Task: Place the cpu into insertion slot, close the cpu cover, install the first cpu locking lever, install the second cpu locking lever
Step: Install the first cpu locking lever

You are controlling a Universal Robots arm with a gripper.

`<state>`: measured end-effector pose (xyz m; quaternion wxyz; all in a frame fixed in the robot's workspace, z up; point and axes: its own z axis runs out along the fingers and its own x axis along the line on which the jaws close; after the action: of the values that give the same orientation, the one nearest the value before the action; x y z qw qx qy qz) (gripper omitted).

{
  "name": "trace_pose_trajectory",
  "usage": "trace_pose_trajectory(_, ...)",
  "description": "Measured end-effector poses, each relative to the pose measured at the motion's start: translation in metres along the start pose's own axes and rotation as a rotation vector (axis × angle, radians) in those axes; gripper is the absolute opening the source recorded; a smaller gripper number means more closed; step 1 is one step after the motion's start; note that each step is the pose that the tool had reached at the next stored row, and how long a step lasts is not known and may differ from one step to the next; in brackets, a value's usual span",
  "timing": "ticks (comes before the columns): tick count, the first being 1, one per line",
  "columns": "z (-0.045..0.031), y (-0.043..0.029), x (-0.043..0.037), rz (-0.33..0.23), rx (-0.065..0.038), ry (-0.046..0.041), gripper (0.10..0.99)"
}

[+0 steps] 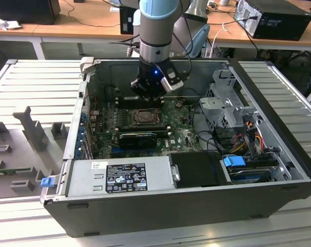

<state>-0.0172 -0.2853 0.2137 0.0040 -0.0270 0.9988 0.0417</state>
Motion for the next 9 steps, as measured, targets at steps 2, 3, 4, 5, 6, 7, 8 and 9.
trace_pose_trajectory(2, -0.0071, 0.0006, -0.0001, 0.0, 0.0, 0.0002, 0.106)
trace_pose_trajectory(3, -0.007, 0.0005, -0.0001, 0.0, 0.0, 0.0, 0.106)
trace_pose_trajectory(4, -0.0074, -0.0018, 0.0001, 0.0, 0.0, 0.0002, 0.106)
trace_pose_trajectory(5, -0.0074, -0.0027, 0.0001, 0.0, 0.0, 0.0001, 0.106)
trace_pose_trajectory(6, -0.0075, -0.0031, 0.0001, 0.0, 0.0, 0.0001, 0.106)
trace_pose_trajectory(7, -0.0075, -0.0036, 0.0002, 0.0, 0.0, 0.0002, 0.106)
trace_pose_trajectory(8, -0.0075, -0.0043, 0.0002, 0.0, 0.0, 0.0001, 0.106)
trace_pose_trajectory(9, -0.0076, -0.0052, 0.0002, 0.0, 0.0, 0.0001, 0.106)
